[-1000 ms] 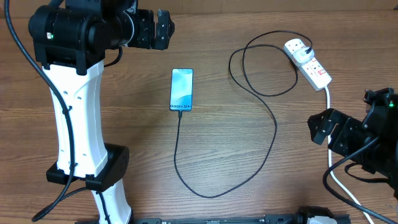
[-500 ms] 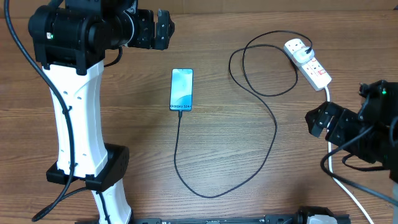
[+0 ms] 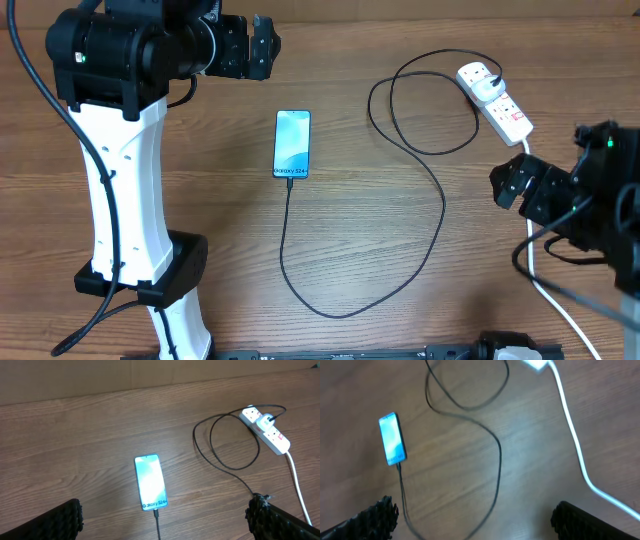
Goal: Plug charger to phone and switch on socket
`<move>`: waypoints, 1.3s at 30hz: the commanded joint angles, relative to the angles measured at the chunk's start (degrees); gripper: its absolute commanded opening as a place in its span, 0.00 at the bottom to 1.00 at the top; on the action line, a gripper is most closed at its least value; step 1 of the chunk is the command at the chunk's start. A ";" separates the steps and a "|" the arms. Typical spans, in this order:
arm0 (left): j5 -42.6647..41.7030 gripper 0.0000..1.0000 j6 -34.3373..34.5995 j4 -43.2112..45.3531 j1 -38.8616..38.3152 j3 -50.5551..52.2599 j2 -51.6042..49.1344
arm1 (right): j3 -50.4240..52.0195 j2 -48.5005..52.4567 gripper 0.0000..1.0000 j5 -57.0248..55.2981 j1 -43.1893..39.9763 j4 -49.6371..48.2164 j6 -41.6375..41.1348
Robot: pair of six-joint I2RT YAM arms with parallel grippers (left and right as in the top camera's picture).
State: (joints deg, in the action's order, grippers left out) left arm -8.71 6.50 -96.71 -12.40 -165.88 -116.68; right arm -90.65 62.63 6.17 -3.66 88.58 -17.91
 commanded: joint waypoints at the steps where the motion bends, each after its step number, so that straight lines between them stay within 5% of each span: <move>1: 0.33 1.00 0.35 -0.09 0.11 0.04 -0.22 | 5.77 -5.88 1.00 -0.55 0.24 -4.46 0.33; 21: 0.33 1.00 0.35 -0.09 0.11 0.02 -0.22 | 56.06 -40.87 1.00 -0.07 3.32 -50.90 0.33; 39: 0.33 1.00 0.35 -0.09 0.11 0.02 -0.22 | 80.21 -57.53 1.00 1.66 3.28 -74.36 0.33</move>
State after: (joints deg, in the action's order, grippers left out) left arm -8.71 6.50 -96.71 -12.40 -165.88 -116.71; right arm -12.47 7.22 7.49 -0.64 16.08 -17.93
